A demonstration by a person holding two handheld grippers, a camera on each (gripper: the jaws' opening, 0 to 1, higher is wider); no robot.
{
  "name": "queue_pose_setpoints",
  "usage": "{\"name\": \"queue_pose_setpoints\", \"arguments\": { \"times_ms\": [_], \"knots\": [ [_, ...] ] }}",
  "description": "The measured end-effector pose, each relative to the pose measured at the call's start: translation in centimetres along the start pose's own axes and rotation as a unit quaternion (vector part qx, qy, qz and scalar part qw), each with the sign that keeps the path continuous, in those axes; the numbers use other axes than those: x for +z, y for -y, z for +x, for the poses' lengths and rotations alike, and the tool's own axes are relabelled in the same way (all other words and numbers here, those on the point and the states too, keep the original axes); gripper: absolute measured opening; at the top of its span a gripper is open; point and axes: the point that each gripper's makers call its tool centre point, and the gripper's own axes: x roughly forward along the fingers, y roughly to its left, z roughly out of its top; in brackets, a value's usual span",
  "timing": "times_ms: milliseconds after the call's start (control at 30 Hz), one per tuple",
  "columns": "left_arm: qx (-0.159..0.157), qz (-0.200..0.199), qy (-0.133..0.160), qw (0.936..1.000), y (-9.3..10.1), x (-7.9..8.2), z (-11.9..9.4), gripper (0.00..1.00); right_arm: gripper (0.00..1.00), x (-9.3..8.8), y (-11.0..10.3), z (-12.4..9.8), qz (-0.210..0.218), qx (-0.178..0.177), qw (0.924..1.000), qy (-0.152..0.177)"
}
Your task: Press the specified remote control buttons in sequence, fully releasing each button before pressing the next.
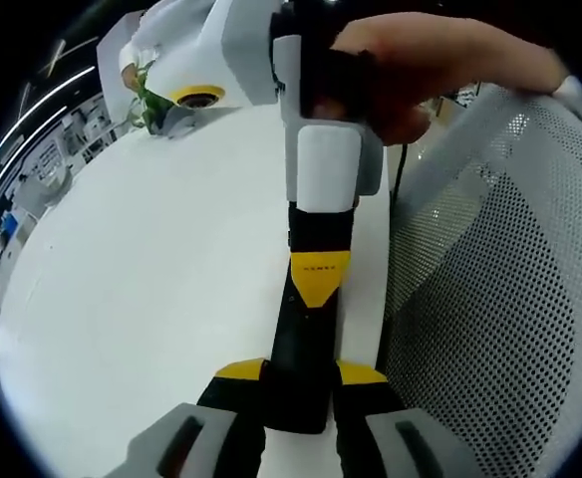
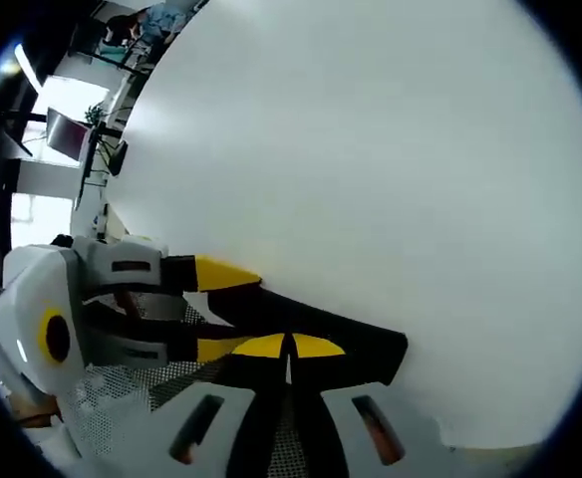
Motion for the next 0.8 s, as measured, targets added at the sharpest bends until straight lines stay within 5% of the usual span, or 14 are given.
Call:
{"name": "queue_pose_setpoints", "arguments": {
  "times_ms": [167, 267, 333, 800],
  "knots": [
    [0.002, -0.004, 0.002, 1.0, 0.0, 0.0, 0.0, 0.25, 0.0, 0.0, -0.4, 0.2, -0.038, -0.012, 0.9992, 0.001],
    [0.002, -0.004, 0.003, 1.0, 0.0, 0.0, -0.1, 0.25, 0.0, 0.1, -1.4, 0.7, -0.047, 0.009, 0.9988, 0.005],
    [0.003, -0.002, 0.003, 1.0, 0.0, 0.0, -0.1, 0.25, 0.0, 0.2, -0.9, 0.4, -0.077, -0.021, 0.9968, -0.006],
    [0.002, -0.004, 0.005, 1.0, -0.1, 0.1, 0.0, 0.25, 0.0, 0.1, 0.5, -0.4, -0.043, -0.021, 0.9988, -0.008]
  ]
}}
